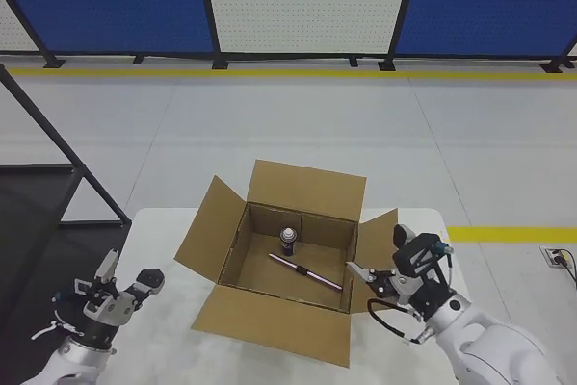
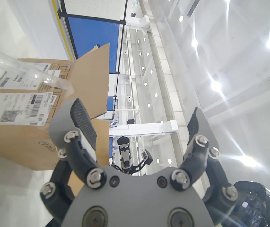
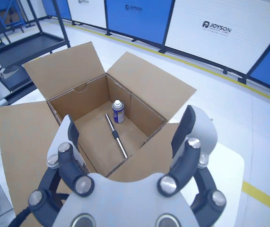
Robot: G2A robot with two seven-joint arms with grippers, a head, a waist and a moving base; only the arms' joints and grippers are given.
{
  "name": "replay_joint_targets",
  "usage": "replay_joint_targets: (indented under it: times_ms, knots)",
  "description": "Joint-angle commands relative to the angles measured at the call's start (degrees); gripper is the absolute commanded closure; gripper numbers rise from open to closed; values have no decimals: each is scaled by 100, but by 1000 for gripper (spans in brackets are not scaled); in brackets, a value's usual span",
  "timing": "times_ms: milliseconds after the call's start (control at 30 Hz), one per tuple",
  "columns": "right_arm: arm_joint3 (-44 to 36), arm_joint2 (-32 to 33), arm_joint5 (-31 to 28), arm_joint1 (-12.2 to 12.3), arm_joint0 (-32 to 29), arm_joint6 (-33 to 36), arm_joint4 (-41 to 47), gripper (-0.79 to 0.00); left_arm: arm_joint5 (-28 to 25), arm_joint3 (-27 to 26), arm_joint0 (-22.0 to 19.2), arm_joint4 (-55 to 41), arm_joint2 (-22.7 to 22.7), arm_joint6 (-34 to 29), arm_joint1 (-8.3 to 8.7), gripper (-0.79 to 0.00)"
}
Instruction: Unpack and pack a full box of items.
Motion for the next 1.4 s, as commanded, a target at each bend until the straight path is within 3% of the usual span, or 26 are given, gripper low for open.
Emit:
replay_joint_targets:
  times_ms: [0, 233, 867, 1000, 1233, 1367]
  knots:
    - [-21, 142, 53, 7, -90, 22, 249, -785, 13, 18, 42, 11, -8, -186, 13, -785]
    - [35, 232, 125, 22, -126, 120, 289, -785, -45, -147, 172, 83, -83, -540, 52, -785]
    - [-9, 241, 122, 23, -160, 61, 270, -785, -34, -164, 201, -14, -89, -529, 49, -785]
    - [-383, 654, 72, 64, -709, -245, 79, -785, 64, -199, 220, 172, -91, -778, 84, -785]
    - [-736, 2002, -48, 106, -2148, -845, 416, -785, 310, -73, 24, 99, -154, -1444, 161, -785]
    - [-658, 2394, -41, 110, -2674, -757, 503, -785, 522, -18, -134, -181, -138, -1683, 190, -785]
